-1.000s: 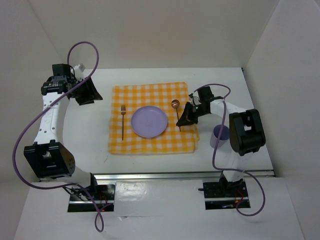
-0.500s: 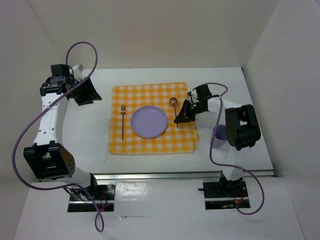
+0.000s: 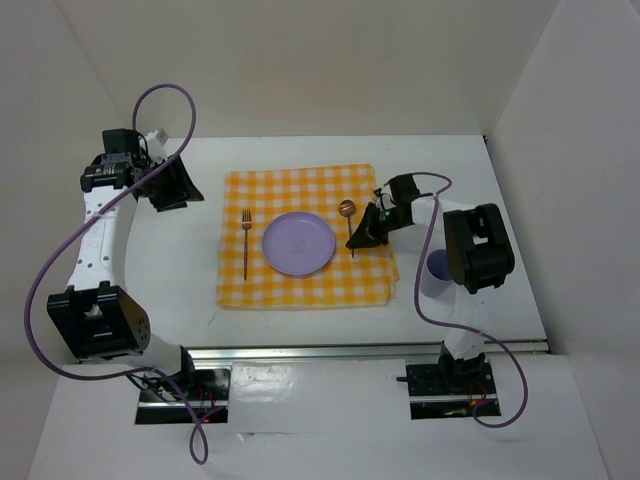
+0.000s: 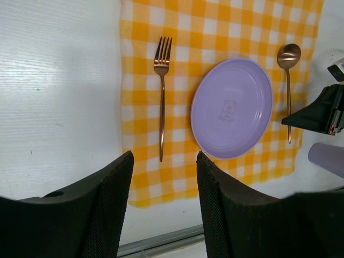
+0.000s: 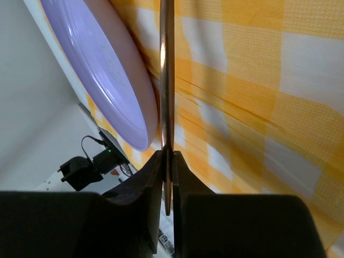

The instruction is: Set the dinner table for one person

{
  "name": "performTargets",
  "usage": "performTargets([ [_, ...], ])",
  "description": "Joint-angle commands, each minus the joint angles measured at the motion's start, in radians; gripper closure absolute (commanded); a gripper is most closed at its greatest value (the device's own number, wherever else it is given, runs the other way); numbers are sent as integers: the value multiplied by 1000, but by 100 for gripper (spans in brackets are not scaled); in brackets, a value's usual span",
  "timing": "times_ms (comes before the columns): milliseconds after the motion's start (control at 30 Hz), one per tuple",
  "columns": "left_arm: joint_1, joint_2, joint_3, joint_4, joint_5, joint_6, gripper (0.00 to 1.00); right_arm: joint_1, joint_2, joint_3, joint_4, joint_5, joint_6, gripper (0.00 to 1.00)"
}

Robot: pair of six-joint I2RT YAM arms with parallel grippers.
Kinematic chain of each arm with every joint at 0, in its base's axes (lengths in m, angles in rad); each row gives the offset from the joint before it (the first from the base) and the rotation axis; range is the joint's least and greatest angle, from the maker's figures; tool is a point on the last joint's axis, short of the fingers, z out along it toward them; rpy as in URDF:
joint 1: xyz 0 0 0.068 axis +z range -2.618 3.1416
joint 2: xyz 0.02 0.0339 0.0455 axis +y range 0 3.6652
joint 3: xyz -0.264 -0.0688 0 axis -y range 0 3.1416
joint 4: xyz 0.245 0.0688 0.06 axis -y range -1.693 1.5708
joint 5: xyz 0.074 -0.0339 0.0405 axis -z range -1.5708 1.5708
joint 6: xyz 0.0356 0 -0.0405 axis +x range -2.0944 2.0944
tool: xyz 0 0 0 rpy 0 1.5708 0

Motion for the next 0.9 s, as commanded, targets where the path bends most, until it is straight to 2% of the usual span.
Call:
performTargets([
  [0, 6, -32, -8, 15, 12, 24, 42, -2, -5, 0, 59, -15, 11, 85],
  [267, 6, -32, -8, 15, 12, 24, 42, -3, -15, -39, 59, -15, 11, 70],
  [400, 6, -32, -8, 15, 12, 24, 42, -3, -33, -39, 36, 17, 2, 70],
  [600, 6, -41, -8, 15, 12, 24, 42, -3, -42, -29, -20, 37, -7, 59],
  [867, 6, -41, -8, 15, 12, 24, 42, -3, -98, -29, -78, 78, -18, 57],
])
